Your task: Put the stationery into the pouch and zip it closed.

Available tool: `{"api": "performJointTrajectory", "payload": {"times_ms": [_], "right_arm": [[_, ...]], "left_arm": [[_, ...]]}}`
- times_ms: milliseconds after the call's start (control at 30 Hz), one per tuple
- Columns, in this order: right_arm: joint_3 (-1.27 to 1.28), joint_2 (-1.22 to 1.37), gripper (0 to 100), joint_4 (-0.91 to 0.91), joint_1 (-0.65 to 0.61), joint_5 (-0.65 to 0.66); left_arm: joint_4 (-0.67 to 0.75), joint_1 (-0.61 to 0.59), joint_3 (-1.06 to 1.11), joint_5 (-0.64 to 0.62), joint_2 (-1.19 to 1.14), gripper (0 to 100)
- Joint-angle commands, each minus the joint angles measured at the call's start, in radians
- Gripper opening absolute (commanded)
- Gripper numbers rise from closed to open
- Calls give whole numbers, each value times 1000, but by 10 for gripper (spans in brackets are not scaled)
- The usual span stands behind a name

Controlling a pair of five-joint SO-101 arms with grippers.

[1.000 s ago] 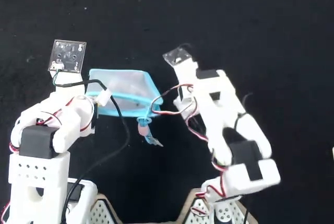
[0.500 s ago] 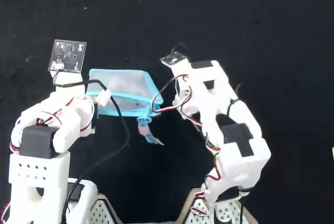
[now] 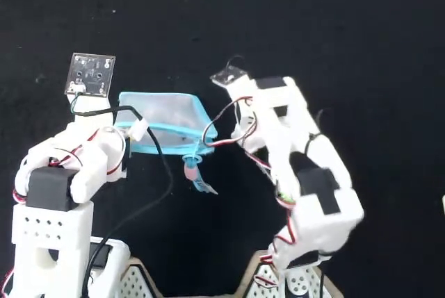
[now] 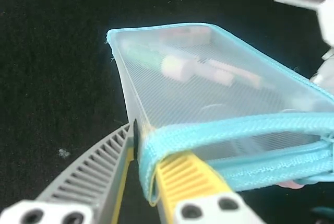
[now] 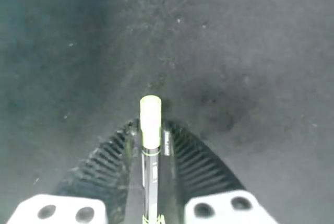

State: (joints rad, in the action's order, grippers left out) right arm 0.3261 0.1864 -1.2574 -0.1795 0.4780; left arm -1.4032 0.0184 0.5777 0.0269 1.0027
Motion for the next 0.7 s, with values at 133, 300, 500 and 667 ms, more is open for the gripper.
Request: {"api": "performJointTrajectory", "payload": {"times_ms": [133,300,500,667], "right_arm": [[88,-435,10,-51,-3,5],[222,-780,10,-48,-8,5],[288,-1170,11,-48,-9,-104],[286,-1403,11,-2,-9,-229]], "left_arm": [[18,1,-18,-6,12,32],[20,1,-16,-6,12,32],[21,2,-16,-8,12,33],[21,4,-16,-9,12,33]]}}
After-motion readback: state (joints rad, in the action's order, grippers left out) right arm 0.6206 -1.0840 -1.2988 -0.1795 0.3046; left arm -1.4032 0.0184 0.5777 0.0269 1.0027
